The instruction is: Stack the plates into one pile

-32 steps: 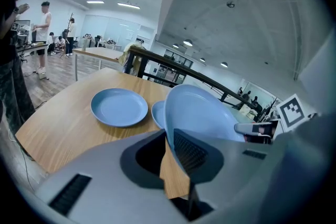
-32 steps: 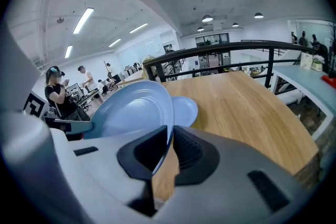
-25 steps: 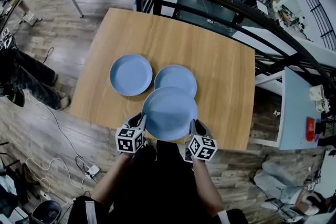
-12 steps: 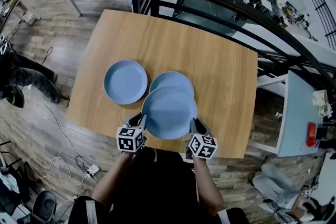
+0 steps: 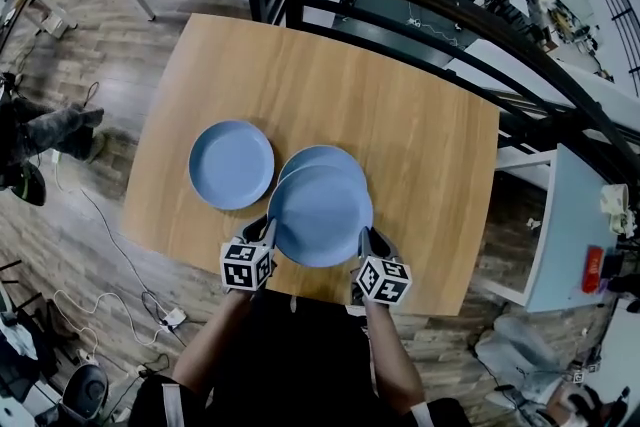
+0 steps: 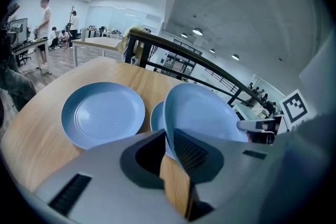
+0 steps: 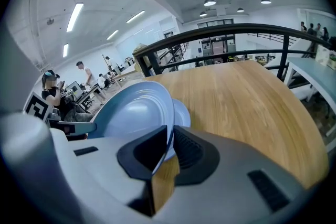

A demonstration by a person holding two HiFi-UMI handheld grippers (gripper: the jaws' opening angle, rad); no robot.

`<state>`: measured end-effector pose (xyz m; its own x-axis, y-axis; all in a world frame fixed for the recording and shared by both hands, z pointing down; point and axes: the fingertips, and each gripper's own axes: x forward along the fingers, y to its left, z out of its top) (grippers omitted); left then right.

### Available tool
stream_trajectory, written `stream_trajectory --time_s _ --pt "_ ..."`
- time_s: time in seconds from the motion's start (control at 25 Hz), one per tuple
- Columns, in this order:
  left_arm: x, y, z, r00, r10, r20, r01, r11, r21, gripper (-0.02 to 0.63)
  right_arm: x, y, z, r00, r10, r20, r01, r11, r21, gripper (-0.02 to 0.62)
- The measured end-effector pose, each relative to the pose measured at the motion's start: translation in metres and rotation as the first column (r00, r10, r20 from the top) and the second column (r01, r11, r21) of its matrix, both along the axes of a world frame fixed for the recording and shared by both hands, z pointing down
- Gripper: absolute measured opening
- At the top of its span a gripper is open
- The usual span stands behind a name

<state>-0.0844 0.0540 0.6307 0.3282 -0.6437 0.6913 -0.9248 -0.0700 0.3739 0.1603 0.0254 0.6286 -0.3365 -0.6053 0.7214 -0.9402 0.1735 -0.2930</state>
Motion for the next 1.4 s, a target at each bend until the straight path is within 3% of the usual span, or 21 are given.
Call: stream_trajectory --time_s 1.4 --pt "0.007 -0.048 0.081 0.995 -0.091 0.029 0.095 0.975 -0.200 0.061 0.005 -0.067 0.080 0.997 -0.081 0.019 0.083 0.981 -0.175 0.054"
